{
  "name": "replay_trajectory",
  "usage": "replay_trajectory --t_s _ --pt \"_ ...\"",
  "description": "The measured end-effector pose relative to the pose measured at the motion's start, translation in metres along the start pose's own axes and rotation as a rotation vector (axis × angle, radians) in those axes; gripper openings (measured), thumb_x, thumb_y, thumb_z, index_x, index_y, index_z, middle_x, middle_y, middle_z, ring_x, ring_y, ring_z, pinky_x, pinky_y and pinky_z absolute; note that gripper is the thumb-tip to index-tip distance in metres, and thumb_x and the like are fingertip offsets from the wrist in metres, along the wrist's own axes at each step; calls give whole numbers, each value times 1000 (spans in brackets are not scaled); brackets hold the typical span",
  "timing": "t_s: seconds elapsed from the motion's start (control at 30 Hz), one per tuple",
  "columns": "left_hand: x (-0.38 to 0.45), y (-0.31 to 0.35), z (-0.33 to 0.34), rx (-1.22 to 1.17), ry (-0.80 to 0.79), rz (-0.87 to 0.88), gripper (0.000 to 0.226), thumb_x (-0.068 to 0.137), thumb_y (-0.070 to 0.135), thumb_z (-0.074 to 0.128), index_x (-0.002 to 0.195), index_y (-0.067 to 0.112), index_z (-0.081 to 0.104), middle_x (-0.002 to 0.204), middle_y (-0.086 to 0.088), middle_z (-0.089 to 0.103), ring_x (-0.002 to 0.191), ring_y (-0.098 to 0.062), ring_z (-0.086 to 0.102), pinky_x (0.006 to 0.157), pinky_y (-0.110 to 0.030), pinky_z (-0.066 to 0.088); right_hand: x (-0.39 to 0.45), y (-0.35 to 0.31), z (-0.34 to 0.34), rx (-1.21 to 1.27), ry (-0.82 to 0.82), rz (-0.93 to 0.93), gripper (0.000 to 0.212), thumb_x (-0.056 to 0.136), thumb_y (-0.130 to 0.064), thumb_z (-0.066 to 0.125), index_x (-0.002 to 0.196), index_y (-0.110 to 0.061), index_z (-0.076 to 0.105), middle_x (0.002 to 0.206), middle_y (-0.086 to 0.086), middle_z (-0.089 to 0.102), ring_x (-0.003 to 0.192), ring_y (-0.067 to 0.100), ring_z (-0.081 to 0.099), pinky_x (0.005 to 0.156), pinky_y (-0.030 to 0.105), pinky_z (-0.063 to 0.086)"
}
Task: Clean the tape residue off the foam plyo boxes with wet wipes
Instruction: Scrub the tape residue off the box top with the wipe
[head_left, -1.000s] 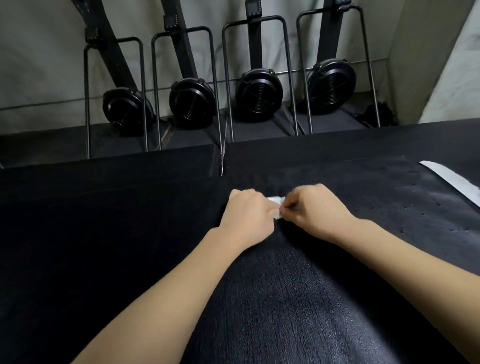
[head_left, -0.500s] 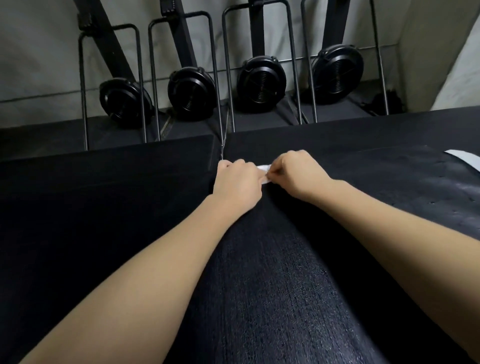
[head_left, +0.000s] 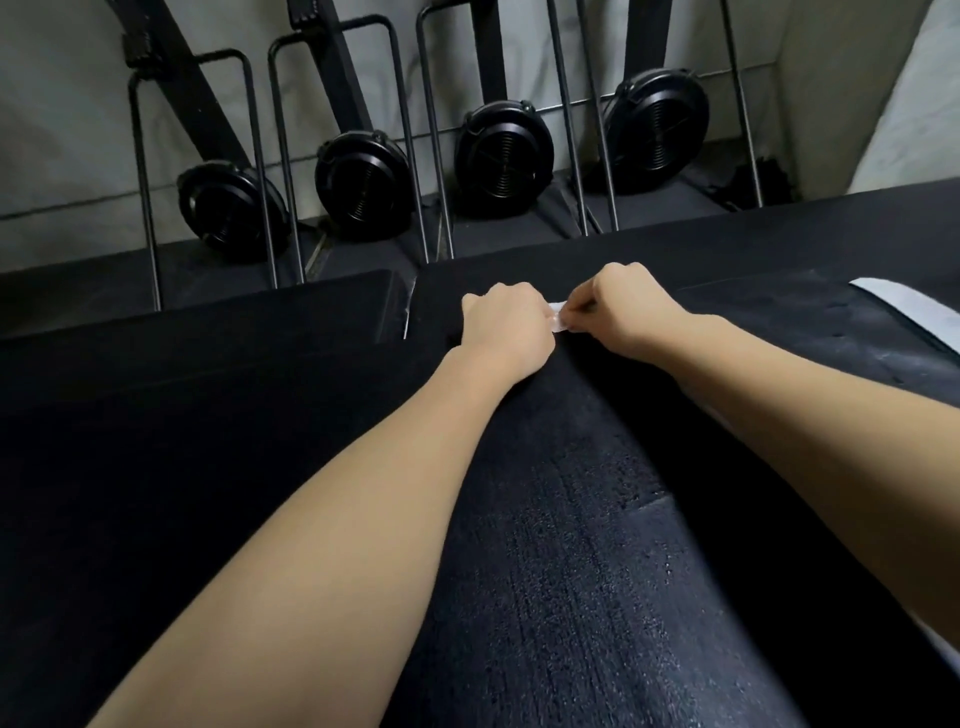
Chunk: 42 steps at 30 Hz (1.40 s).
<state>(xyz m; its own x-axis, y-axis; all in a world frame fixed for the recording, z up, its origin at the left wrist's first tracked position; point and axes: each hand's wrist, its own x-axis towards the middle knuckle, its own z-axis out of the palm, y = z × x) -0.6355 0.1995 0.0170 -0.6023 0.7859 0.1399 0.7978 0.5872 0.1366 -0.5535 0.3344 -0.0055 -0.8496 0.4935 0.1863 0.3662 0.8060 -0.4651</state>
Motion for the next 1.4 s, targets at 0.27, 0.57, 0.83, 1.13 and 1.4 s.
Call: replay_trajectory --t_s 0.27,0.57,0.83,1.13,1.4 --pt "-92 13 -15 114 -4 313 37 94 28 52 58 18 47 55 3 35 63 -25 39 74 -39 42 -101 -16 -39 -40 -156 -206 16 82 -37 65 68 -32 73 71 -11 71 67 4 64 73 27 50" --pt "-98 16 -6 166 50 354 30 102 31 41 75 26 53 57 8 27 80 -22 47 77 -40 40 -103 5 -17 52 -35 -305 10 92 -22 72 85 -19 79 88 -15 72 81 7 68 80 27 52" --pt "-105 41 -8 180 16 204 32 103 29 41 101 19 71 91 -1 62 91 -23 50 79 -37 39 -112 6 -7 -11 18 -113 40 83 -54 45 84 -31 78 84 -4 75 81 19 68 73 37 56" --pt "-253 73 -28 220 18 484 20 80 26 61 61 24 61 49 6 50 54 -16 39 58 -31 26 -282 -20 -41 8 -104 -216 36 94 -50 48 83 -28 75 78 -12 70 72 12 57 90 35 48" --pt "-310 81 -27 157 54 447 21 64 32 82 62 25 62 49 9 34 52 -16 26 56 -26 32 -340 -28 -35 -47 -70 -307 33 99 -36 54 72 -26 70 78 -22 57 75 4 52 102 28 41"
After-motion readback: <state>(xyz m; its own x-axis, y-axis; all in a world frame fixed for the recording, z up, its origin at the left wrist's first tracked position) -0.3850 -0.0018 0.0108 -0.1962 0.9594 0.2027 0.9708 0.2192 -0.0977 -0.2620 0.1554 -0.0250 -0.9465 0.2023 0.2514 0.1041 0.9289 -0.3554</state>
